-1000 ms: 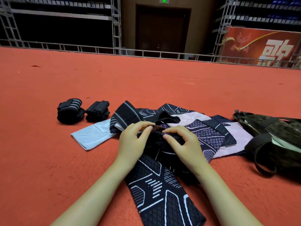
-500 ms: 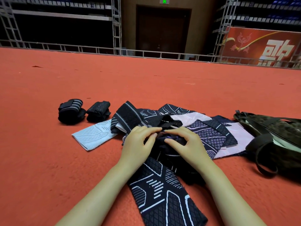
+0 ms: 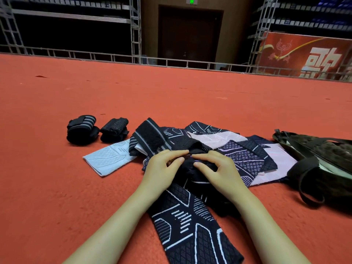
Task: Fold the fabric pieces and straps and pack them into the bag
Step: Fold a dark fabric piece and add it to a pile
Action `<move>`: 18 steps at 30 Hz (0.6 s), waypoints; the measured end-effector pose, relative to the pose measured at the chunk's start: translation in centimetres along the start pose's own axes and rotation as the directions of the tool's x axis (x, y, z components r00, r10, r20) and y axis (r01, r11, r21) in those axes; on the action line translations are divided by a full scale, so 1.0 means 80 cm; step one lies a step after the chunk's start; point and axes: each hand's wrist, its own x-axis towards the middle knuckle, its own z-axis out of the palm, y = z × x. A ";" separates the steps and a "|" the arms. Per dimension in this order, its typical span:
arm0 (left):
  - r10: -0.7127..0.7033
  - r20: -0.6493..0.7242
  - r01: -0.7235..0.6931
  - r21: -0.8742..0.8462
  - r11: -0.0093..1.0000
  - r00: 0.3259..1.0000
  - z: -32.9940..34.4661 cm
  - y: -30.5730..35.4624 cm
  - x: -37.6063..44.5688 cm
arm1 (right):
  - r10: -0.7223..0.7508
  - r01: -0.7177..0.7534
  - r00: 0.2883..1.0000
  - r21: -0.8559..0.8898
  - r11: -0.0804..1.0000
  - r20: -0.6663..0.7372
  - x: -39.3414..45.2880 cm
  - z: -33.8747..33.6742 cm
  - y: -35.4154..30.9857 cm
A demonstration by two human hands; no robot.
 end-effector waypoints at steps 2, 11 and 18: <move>-0.036 -0.017 0.035 -0.049 0.998 0.999 0.001 -0.001 0.001 | -0.027 0.026 1.000 -0.042 0.999 -0.014 0.000 -0.003 0.004; -0.138 -0.103 0.121 -0.155 0.980 0.985 0.005 0.002 0.004 | -0.070 0.047 0.973 -0.112 0.993 -0.218 0.001 -0.007 0.023; -0.220 -0.091 0.199 -0.196 0.960 0.971 0.013 -0.002 -0.001 | 0.117 -0.127 0.955 -0.018 0.992 -0.271 0.001 -0.001 0.040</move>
